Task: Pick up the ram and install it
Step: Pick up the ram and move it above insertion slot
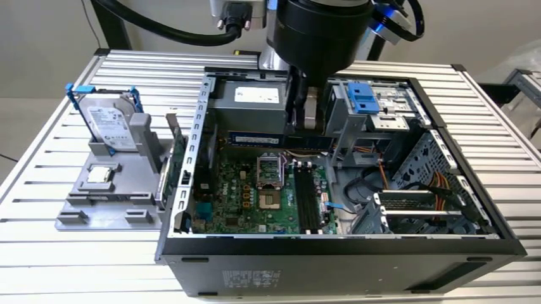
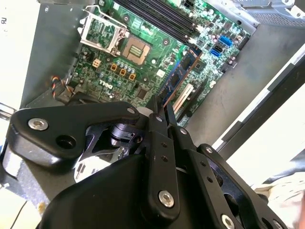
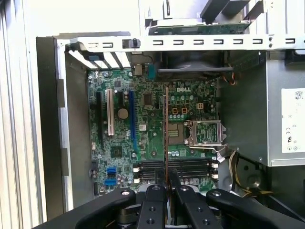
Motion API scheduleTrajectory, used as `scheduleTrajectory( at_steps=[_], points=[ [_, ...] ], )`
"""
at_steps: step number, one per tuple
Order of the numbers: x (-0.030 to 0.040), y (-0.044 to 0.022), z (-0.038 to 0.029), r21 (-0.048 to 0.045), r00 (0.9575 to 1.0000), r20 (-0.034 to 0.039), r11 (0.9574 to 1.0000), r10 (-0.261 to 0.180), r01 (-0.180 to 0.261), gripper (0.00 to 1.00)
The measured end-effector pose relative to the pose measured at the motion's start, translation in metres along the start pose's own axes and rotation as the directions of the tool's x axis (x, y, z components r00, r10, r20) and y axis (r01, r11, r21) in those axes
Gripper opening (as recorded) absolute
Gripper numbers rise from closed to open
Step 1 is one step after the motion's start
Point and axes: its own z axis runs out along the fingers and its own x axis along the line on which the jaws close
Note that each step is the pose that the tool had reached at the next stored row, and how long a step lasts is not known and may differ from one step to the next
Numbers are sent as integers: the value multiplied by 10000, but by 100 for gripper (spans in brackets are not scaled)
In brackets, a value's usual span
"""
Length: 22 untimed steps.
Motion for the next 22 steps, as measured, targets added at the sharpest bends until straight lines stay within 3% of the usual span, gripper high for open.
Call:
scheduleTrajectory(
  at_steps=[22],
  points=[
    [-7,-106,-2,0,10000,0,10000,18,-18,0]
  ],
)
